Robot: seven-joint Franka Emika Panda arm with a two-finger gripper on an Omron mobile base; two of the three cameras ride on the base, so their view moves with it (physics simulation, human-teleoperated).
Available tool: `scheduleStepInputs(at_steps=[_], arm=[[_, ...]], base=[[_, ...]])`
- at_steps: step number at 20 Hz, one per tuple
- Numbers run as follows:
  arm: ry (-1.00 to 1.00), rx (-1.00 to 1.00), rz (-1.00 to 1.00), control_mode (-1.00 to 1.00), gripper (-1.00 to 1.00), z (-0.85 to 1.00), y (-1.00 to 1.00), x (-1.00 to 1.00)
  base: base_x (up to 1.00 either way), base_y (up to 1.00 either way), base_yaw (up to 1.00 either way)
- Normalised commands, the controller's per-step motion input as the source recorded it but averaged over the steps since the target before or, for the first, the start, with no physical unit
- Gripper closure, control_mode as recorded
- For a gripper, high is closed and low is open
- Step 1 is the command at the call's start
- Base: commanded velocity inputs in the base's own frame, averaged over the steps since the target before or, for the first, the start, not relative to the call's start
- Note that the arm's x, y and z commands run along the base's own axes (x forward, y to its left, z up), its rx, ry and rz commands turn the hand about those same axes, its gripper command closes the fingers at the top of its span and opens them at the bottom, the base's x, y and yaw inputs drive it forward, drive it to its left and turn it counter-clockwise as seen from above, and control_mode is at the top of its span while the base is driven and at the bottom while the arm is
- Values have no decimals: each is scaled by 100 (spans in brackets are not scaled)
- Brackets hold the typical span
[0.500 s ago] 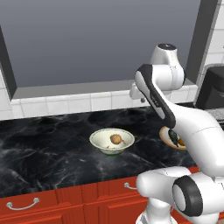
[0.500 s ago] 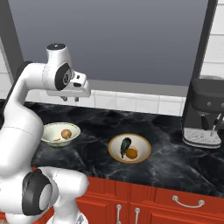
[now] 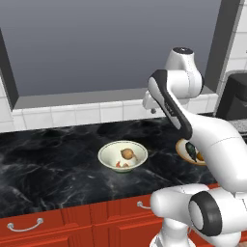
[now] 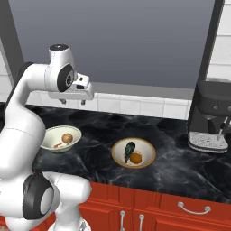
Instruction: Place the bowl containing the shrimp and onion in the microwave. Close the microwave door and press the start button to microwave the meal.
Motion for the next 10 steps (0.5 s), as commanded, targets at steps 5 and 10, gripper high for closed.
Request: scheduleStepInputs(at_steps=[5,10], arm=[[0,0,0,-100,-100,0,0,0],[0,0,0,-100,-100,-1,-3,-7]], base=[[0,0,0],[0,0,0]])
